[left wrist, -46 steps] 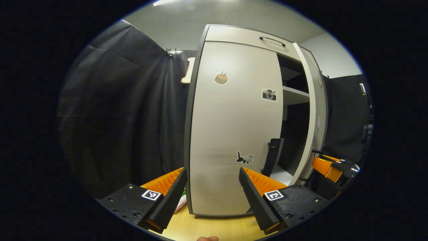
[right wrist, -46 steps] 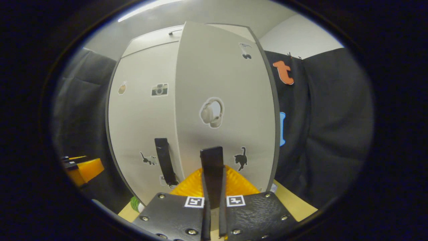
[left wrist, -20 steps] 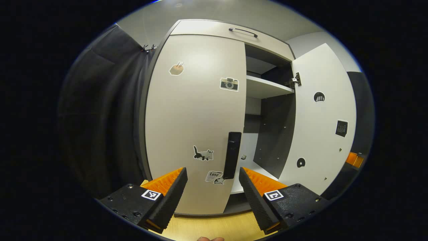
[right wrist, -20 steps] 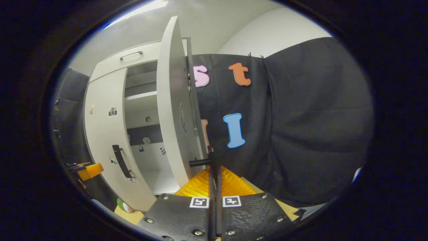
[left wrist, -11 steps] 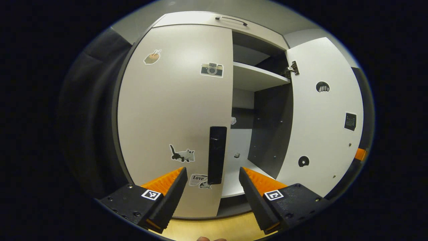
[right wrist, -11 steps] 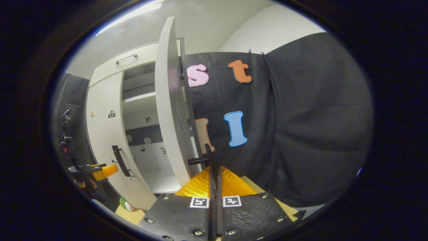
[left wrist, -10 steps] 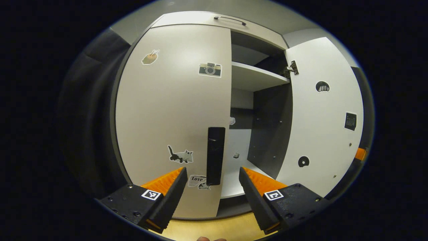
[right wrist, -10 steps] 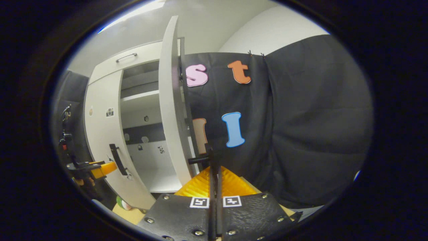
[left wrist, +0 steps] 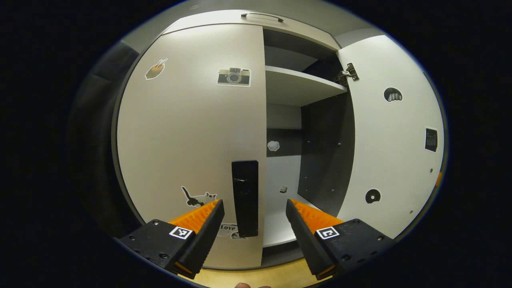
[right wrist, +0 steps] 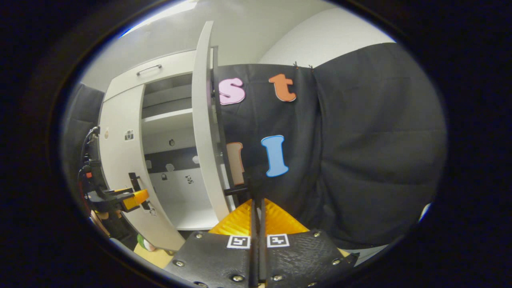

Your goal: Open the right door of the double-door shoe cabinet with the right hand, and open the left door with the left hand.

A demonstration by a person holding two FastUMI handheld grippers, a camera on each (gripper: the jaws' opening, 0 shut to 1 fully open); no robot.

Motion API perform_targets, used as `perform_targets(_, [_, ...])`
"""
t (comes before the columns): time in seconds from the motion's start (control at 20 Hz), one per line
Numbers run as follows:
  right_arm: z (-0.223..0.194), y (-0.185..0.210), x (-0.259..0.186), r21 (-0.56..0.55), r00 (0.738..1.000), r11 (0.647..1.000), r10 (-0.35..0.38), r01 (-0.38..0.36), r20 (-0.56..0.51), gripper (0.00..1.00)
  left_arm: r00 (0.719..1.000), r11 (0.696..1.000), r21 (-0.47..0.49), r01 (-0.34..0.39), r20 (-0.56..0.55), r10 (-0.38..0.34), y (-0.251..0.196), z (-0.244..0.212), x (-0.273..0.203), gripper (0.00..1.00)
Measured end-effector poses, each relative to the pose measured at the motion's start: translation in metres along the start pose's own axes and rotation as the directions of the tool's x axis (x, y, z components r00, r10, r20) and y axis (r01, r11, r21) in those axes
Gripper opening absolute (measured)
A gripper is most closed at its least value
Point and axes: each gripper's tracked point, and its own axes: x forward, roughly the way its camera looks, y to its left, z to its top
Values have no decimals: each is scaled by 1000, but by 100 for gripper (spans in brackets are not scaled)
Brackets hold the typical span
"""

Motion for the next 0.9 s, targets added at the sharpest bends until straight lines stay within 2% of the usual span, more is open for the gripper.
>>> perform_targets(0.05, [3, -3, -2, 8, 1000, 1000, -9, 9, 6, 1, 1000, 1000, 0, -4, 3, 4, 1, -1, 4, 96])
perform_targets(0.2, [6, -13, -13, 19, 1000, 999, -26, 26, 15, 18, 1000, 1000, -5, -17, -19, 17, 3, -12, 14, 96])
perform_targets(0.4, [3, -30, -26, 35, 997, 997, -76, 76, 6, 18, 999, 999, 3, -54, -9, 54, 8, -16, 22, 96])
perform_targets(0.45, [2, -35, -28, 39, 996, 995, -90, 90, -1, 18, 998, 998, 9, -58, 16, 58, 7, -14, 23, 93])
perform_targets(0.6, [-4, -40, -36, 41, 993, 993, -114, 115, -14, 18, 992, 989, 82, -124, 31, 122, 12, -17, 27, 93])
perform_targets(0.8, [-16, -51, -51, 31, 988, 988, -149, 150, -41, 18, 981, 976, 102, -192, 39, 189, 17, -19, 29, 89])
perform_targets(0.9, [-19, -57, -60, 41, 985, 985, -164, 166, -48, 18, 974, 969, 105, -224, 45, 220, 22, -18, 29, 81])
